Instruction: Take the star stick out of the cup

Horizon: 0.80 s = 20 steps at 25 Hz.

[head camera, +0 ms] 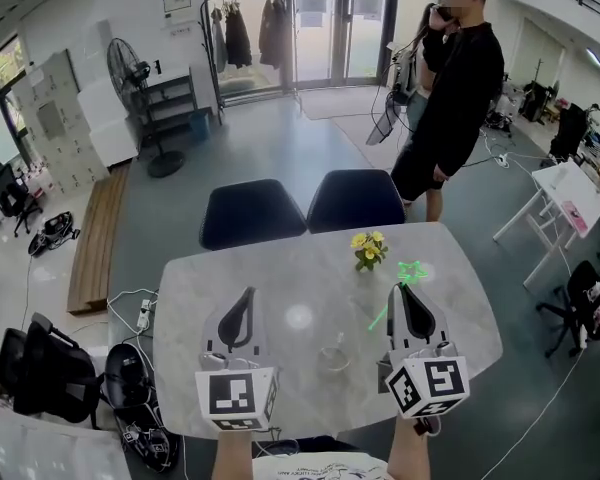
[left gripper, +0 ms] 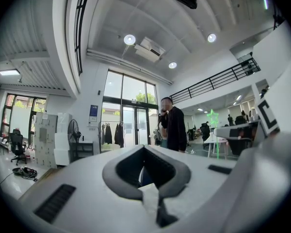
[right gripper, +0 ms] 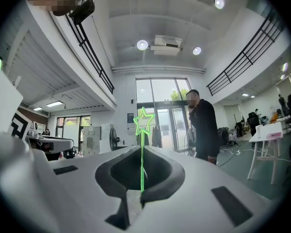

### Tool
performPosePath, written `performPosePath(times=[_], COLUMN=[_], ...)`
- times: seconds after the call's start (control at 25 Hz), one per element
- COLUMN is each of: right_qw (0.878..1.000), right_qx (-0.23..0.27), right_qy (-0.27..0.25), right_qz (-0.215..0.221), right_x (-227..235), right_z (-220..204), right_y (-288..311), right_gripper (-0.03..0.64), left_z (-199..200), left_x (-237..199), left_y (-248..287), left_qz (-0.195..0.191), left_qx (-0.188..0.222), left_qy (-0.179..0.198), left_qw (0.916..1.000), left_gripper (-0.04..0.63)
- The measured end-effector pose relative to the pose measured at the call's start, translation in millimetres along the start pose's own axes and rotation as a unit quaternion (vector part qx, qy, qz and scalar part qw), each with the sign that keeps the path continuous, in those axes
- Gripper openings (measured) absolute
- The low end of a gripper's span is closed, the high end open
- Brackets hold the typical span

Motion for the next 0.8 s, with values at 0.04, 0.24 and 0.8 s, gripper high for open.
performPosePath(times=[0.04,0.24,0.8], right_qw=[1.000,1.000,1.000], right_qx=[0.000,-0.002,-0.006], right_qy=[0.001,0.003,0.004], right_qz=[0.000,0.000,0.003], right_x=[0.0,0.7,-1.1], right_z=[0.1,-1.7,-1.8], right_y=[0.6,5.4,9.2], right_gripper=[0.026,0.026,0.026], left_z=[-0.2,-2.0,0.1], left_x=[-0.3,-1.1,-0.7], left_y=[0.7,5.0,7.7], left_qz=[-0.001,-0.005,-0.009], left_qx=[-0.001,-0.006,-0.004], left_qy=[0.000,0.004,0.007], left_qw=[1.0000,1.0000,0.9999], left_gripper=[-0.002,-0.003,-0.002])
Point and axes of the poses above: the fingertips, and each gripper's own axes: y forward along the fingers, x to its right, z out of its top, the point moved 2 cm from there along -y, backward along the fingers, and after that the axes turned 9 degrees about -y, right-handed, at the moved point
